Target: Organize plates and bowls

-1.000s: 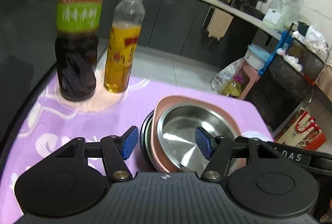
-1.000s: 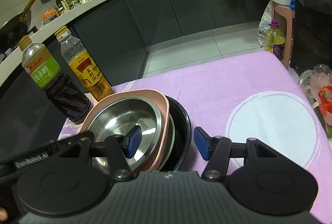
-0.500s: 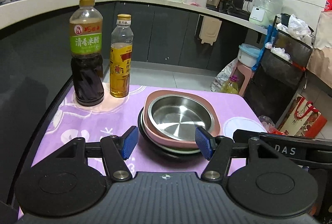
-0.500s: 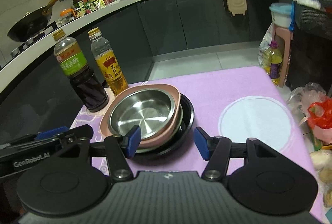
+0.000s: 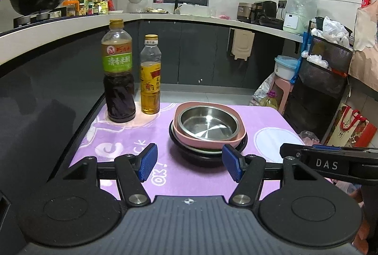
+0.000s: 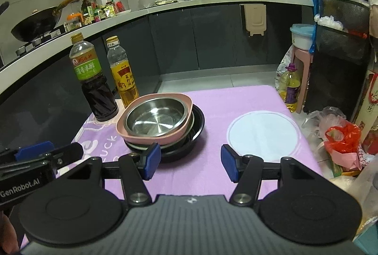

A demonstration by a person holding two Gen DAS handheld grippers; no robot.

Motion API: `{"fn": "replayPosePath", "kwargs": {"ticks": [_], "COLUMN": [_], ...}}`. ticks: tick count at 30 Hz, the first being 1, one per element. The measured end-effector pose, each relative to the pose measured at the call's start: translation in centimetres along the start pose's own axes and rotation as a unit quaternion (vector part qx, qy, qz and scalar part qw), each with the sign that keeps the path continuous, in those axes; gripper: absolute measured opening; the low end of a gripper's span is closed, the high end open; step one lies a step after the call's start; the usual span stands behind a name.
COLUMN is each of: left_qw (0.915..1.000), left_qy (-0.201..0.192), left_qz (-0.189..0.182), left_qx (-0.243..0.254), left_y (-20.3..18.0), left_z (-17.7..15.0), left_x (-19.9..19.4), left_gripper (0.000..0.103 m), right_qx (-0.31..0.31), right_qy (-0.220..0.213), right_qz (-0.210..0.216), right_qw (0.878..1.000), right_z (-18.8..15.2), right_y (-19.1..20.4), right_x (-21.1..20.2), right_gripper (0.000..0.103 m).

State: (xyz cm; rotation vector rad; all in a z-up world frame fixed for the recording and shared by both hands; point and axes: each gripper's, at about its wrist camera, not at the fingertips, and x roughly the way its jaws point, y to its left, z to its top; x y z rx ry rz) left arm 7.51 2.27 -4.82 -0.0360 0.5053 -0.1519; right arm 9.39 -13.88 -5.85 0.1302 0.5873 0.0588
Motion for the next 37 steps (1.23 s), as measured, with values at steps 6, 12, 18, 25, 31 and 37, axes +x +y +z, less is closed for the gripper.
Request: {"fn": "replayPosePath", "kwargs": {"ticks": [6,12,18,25,31,37], "left_qw": [0.9997,0.9994,0.9993,0.9994,0.9995,0.9994], "left_qy": [-0.006,-0.019,-0.017,-0.01,-0.014,-0.014], "left_qz": [0.023,0.025,0.025,0.017,0.013,0.014], "left_qx": [0.007,0.014,0.02,0.028,0.026,0.027], "left_y": [-0.4,-0.8,-1.3,-1.9,-2.0,-2.2], "left_z": [-0.7,-1.8,-3.0,-4.4,-5.0,-5.4], "left_x": [-2.3,-4.7,-6.0,-6.8,-7.7,-8.3], "left_gripper": [0.057,0.057,0.057,0.057,0.057,0.057], "right_qx": [-0.006,-0.007,0.0,-0.005,-0.004,-0.008], "right_qy": [-0.004,-0.01,-0.011,-0.013,-0.012,-0.014], "right_qz": [-0.007,-0.008,-0.01,-0.017,-0.022,-0.021], "right_qw": [1.0,1.0,1.0,1.0,1.0,1.0], "right_z": [-1.4,-2.6,-4.0,-5.2,-5.9,-6.3], "right_y": [0.8,1.3,1.6,2.1,2.1,2.4], "right_x": [-1.7,-3.6,-4.9,-6.1,-6.8,-7.3], "right_gripper": [0.056,0.056,0.056,0.056,0.056,0.056]}}
